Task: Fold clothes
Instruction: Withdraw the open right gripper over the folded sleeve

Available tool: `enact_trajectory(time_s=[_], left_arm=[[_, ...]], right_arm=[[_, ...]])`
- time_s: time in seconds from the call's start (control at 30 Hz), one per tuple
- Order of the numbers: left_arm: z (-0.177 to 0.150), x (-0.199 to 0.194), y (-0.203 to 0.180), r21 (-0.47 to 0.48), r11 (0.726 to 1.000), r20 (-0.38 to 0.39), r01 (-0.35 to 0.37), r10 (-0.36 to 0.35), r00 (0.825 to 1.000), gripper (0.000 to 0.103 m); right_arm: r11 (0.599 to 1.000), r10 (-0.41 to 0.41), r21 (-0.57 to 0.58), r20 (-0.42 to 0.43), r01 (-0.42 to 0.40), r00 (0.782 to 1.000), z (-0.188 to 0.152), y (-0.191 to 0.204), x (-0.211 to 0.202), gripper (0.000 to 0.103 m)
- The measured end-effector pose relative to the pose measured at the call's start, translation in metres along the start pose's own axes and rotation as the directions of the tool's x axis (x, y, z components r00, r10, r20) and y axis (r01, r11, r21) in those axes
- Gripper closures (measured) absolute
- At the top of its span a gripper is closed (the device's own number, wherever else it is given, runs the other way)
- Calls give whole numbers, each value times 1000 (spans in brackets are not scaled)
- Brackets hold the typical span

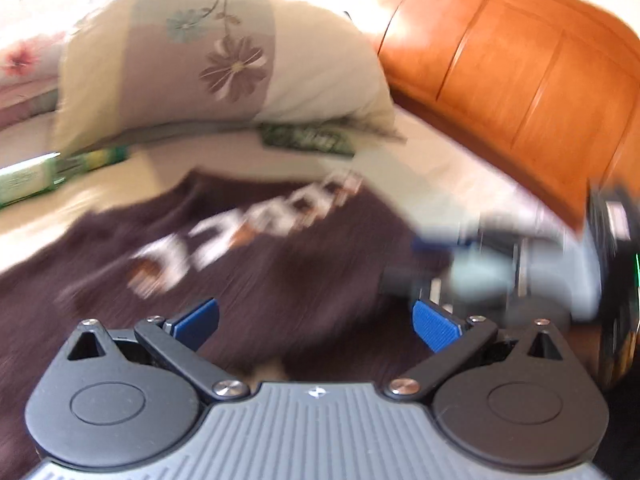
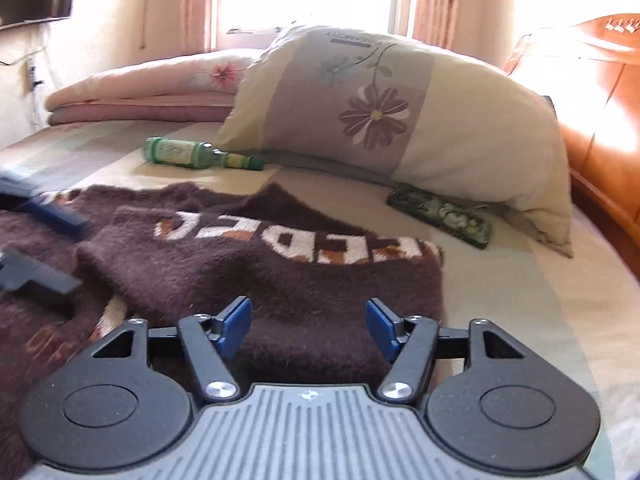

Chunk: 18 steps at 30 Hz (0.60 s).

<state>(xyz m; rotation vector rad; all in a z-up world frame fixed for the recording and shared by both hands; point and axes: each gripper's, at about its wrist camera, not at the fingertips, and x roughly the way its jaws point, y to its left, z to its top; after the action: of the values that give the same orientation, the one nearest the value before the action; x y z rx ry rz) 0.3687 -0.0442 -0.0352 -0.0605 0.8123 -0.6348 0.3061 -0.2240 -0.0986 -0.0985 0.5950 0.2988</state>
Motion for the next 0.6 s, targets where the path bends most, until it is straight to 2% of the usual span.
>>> enact_trajectory(time_s=[0.07, 0.13, 0.27, 0.37, 0.5, 0.6], left_arm=[[19, 32, 0, -73, 997, -5, 40, -40, 999, 1], [27, 64, 4, -120, 992, -24, 45, -48, 999, 1], [16, 103, 30, -227, 974, -68, -18, 3, 998, 1], [-2, 86, 47, -222, 975, -4, 25, -26, 1000, 1], [-10, 55, 47, -206, 977, -37, -59, 52, 998, 1], [-14, 41, 35, -161, 982, -39, -99, 94, 995, 1]], right_arm=[[998, 46, 45, -39, -44, 998, -7, -10, 6, 33], [995, 71, 78, -51, -67, 996, -15, -17, 10, 33], [990, 116, 87, -29, -113, 993, -22, -24, 3, 33], [982, 150, 118, -8, -148, 989, -24, -35, -4, 33], [969, 172, 178, 27, -173, 985, -29, -55, -19, 33], [966, 140, 212, 59, -150, 988, -34, -74, -36, 33]])
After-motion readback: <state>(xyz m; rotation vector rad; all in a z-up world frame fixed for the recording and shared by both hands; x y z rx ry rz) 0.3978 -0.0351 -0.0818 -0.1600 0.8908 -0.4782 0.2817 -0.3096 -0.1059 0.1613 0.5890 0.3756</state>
